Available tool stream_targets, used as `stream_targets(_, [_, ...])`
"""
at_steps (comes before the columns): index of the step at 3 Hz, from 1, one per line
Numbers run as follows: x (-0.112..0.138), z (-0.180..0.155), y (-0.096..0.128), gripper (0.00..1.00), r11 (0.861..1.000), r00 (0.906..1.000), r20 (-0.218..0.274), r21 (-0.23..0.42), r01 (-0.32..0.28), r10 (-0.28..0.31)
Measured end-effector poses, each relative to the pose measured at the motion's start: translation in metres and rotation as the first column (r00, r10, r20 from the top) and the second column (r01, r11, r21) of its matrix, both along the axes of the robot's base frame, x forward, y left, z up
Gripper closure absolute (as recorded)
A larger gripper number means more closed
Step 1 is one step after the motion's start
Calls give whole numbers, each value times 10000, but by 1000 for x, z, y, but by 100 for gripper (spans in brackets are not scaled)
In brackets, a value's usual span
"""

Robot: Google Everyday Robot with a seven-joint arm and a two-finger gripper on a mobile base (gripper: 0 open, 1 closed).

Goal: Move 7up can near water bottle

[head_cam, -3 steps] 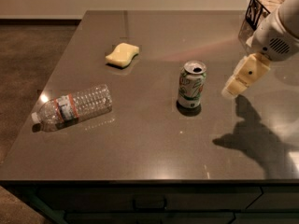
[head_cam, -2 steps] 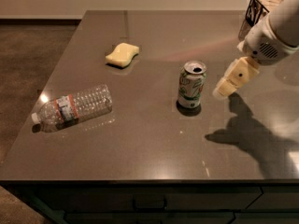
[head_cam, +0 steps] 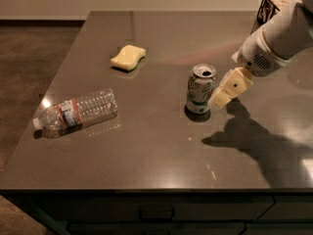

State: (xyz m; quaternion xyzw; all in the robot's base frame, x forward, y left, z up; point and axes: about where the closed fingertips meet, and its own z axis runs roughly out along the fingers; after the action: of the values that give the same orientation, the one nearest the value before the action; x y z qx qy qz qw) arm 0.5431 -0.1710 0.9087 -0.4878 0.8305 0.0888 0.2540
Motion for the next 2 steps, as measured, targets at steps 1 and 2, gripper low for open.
stream_targets(1, [3,-7,10,0,9994,9999,-37,319,-129,131])
stream_targets(2, [5,-11,25,0,9964,9990,43,724,-436,434])
